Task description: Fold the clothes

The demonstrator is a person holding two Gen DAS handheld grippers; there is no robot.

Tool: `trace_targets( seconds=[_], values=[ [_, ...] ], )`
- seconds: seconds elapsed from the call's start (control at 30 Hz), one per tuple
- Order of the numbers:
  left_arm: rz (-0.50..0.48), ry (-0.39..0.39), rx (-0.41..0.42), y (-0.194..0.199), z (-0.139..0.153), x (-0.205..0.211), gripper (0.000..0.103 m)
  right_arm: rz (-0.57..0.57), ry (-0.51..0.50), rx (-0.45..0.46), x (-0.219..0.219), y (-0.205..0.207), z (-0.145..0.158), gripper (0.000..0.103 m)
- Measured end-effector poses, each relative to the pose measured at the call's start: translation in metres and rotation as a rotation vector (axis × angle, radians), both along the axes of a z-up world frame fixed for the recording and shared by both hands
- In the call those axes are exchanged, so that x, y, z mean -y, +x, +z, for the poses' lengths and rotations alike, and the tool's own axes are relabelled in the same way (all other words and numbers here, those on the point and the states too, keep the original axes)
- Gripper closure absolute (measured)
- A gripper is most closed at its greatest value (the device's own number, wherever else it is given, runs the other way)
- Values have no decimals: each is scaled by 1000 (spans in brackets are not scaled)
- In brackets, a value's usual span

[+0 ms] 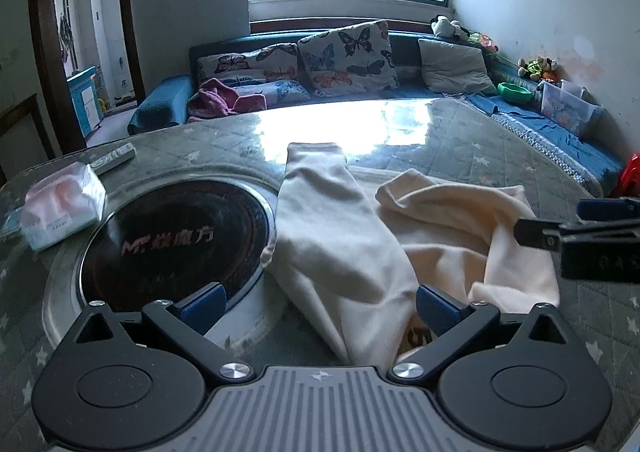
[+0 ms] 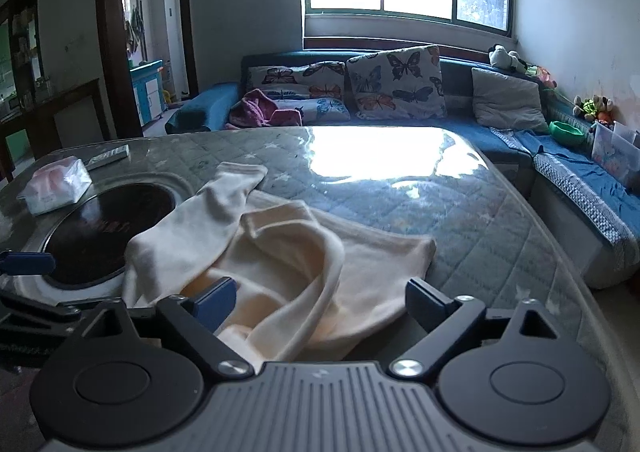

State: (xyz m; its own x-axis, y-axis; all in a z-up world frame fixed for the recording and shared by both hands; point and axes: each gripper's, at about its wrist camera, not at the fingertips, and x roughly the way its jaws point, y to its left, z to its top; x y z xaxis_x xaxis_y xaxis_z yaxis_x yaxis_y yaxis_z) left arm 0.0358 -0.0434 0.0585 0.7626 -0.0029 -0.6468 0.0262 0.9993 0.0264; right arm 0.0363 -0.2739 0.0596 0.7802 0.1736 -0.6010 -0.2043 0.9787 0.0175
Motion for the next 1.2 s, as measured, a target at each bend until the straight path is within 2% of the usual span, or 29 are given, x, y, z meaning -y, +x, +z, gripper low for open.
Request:
trace_targets(
  seconds=[0.17,0.2,0.47,0.53,0.57,0.63,0.73,0.9,1.2],
  values=[
    [-27,7,15,16,1,4,7,27,-13,-21,-1,29,-7,28],
    [-36,10,15,20,1,5,9,33,-12,-29,-2,35,-10,34],
    [-69,22,12,53,-3,12,14,101,-14,-91,-6,72,-28,53],
    [-74,21,9,62,-4,13,15,107,-10,-100,-6,77,-32,67],
    [-77,21,8,67,-5,14,15,102,-4,-104,-5,79,-34,69],
    [-80,25,7,76,-6,15,15,90,9,-103,-1,82,-36,80],
    [-75,25,3,90,-8,15,15,76,35,-100,7,82,-38,85],
    [-56,21,-14,124,-12,15,19,95,55,-100,12,78,-35,87],
    [-1,-3,-51,179,-20,6,28,140,103,-106,11,87,-27,78]
  ],
)
